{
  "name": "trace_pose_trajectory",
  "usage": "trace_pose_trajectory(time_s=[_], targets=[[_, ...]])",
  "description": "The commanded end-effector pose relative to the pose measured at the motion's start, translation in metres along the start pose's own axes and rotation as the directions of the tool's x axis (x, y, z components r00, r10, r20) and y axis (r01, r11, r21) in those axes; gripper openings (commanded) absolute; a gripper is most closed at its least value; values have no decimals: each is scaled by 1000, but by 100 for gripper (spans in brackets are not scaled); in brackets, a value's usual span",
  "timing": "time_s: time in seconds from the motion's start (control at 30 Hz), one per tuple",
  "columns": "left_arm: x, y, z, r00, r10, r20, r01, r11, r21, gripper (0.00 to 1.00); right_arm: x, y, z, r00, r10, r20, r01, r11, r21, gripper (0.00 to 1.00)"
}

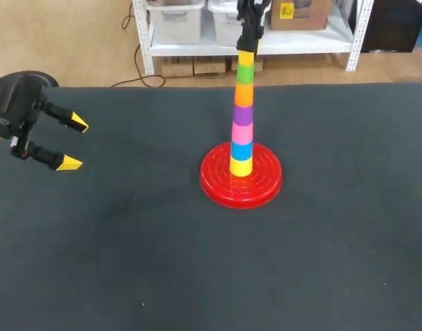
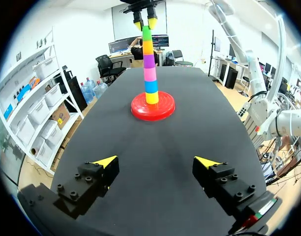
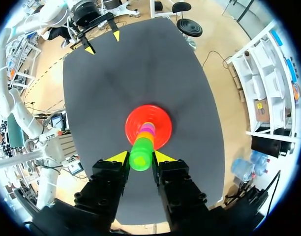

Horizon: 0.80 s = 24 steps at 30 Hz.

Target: Pick up and stack the cylinders on the red base in this order: pink,purple,orange,green

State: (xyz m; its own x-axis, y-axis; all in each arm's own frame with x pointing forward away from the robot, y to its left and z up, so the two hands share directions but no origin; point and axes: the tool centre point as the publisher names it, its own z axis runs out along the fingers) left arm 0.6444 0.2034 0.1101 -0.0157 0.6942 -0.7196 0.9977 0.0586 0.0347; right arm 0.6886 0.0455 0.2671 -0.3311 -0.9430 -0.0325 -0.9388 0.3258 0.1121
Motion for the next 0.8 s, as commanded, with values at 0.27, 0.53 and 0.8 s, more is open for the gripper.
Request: trace_pose_trajectory(time_s=[0.27, 0.53, 0.8], targets=[[1, -1, 0, 1000, 2, 2, -2, 1000, -4, 100, 13, 21, -11, 998, -4, 59, 1, 998, 67, 100], [1, -1, 0, 1000, 2, 2, -2, 1000, -4, 100, 40, 40, -25, 972, -27, 234, -9, 989, 150, 100], [1, -1, 0, 1000, 2, 2, -2, 1000, -4, 100, 73, 49, -5, 920, -4, 392, -47, 992, 121, 100]])
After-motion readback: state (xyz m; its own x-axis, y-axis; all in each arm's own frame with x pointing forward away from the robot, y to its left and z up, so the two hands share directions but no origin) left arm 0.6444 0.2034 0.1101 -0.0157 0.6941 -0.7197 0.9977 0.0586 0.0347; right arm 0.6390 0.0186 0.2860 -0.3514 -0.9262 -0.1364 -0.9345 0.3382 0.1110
